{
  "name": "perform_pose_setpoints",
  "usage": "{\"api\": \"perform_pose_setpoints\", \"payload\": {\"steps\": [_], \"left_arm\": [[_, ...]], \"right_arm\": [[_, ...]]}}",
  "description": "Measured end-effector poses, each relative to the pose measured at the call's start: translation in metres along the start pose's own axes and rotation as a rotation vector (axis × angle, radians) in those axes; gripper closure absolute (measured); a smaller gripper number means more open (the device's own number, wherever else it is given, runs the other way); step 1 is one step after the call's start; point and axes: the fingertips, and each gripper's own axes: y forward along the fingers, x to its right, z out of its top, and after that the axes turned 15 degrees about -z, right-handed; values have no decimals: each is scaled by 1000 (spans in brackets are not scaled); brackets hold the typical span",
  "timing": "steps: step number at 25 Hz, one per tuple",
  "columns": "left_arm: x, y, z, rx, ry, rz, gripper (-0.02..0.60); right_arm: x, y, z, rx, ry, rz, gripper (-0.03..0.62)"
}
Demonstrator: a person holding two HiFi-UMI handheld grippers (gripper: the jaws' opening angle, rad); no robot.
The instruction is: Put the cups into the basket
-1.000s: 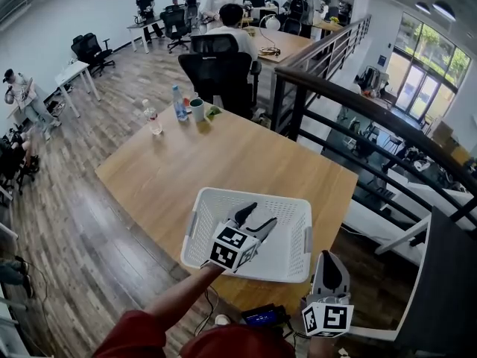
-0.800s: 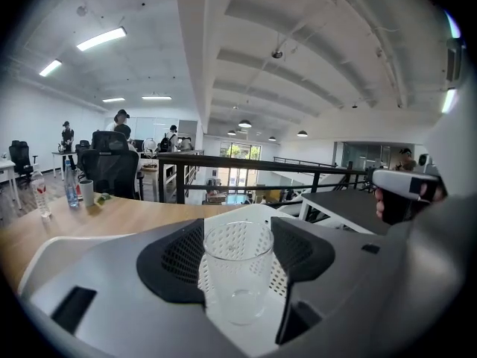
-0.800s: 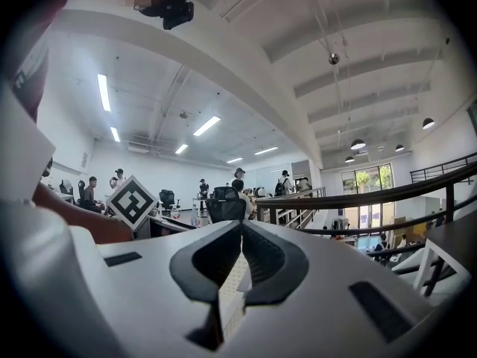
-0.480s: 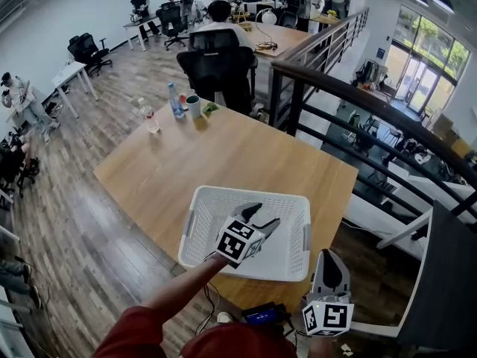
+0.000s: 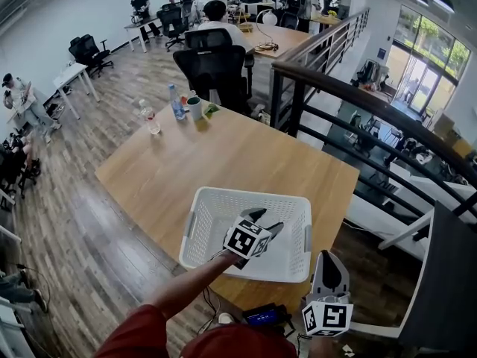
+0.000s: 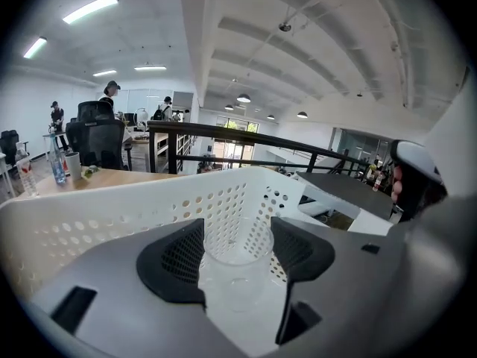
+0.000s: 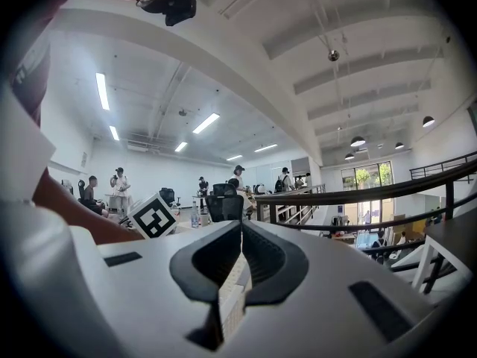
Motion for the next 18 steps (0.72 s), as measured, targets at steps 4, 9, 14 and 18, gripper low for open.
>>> {"api": "perform_pose_setpoints", "payload": {"steps": [4,9,14,18], "left_arm": [[-5,9,-8,-29,-9,15,298],[-12,12,-18,-65,-48,23,298],[-20,18,-28,-121,-63,41,298],[-24,22,-34,-155,-86,47,298]], "right_arm": [[0,1,-1,1,0,0,582],[-5,-2,-1,-3,-4,12,582],[-6,-3,-5,-3,-3,20,582],[-8,-2,-5,-4,0,24,582]]}}
